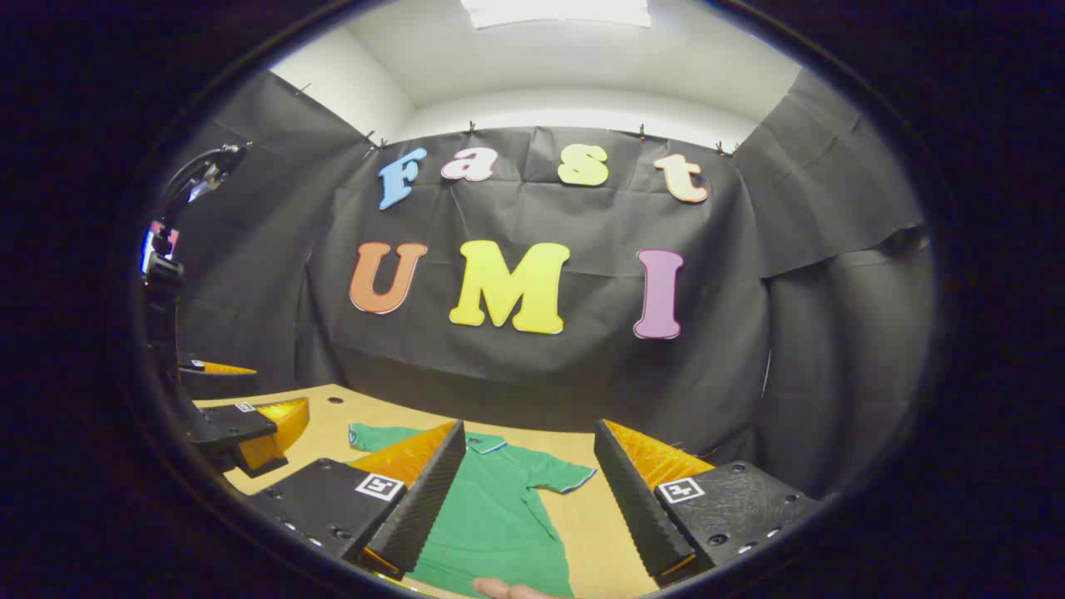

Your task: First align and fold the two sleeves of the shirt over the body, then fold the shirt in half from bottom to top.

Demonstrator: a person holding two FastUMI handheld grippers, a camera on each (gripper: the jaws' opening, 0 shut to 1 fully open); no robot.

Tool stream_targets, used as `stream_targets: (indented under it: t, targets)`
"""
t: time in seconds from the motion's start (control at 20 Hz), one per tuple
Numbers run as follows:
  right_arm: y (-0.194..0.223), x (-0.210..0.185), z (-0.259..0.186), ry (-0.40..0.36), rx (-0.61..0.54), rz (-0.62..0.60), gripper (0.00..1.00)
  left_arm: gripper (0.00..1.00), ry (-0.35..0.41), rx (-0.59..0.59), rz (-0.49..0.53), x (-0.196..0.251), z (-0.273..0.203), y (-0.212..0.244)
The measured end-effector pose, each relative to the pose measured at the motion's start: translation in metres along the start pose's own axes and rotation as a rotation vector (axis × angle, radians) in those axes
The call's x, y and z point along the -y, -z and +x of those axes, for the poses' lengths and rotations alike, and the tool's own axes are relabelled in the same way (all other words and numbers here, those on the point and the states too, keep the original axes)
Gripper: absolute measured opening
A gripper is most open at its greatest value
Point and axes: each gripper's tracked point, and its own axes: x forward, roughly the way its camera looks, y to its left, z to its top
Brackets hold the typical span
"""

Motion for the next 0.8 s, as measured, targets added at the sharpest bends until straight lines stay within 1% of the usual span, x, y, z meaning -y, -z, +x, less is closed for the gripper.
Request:
stream_targets:
  t: [0.05, 0.1, 0.15, 0.2, 0.4, 0.5, 0.8]
  targets:
    - [0.004, -0.001, 0.000, -0.007, -0.015, -0.005, 0.97, 0.98, 0.006, -0.004, 0.005, 0.002, 0.000, 0.001]
    - [0.005, -0.001, 0.000, -0.009, -0.025, -0.013, 0.95, 0.98, 0.017, -0.007, 0.011, 0.006, 0.001, 0.002]
    - [0.007, -0.001, 0.000, -0.006, -0.031, -0.021, 0.95, 0.89, 0.027, -0.009, 0.017, 0.008, 0.000, 0.002]
    - [0.005, 0.002, 0.000, 0.001, -0.030, -0.023, 0.95, 0.98, 0.031, -0.006, 0.020, 0.010, -0.002, 0.001]
    - [0.008, 0.006, -0.002, 0.010, -0.040, 0.002, 0.95, 0.98, 0.041, 0.007, 0.021, 0.014, -0.004, -0.001]
    - [0.010, 0.012, -0.001, 0.022, -0.051, 0.013, 0.95, 0.98, 0.034, 0.007, 0.016, 0.011, -0.004, -0.001]
    - [0.022, 0.021, 0.009, 0.025, -0.111, 0.056, 0.95, 0.99, 0.012, 0.003, -0.024, -0.003, 0.001, -0.001]
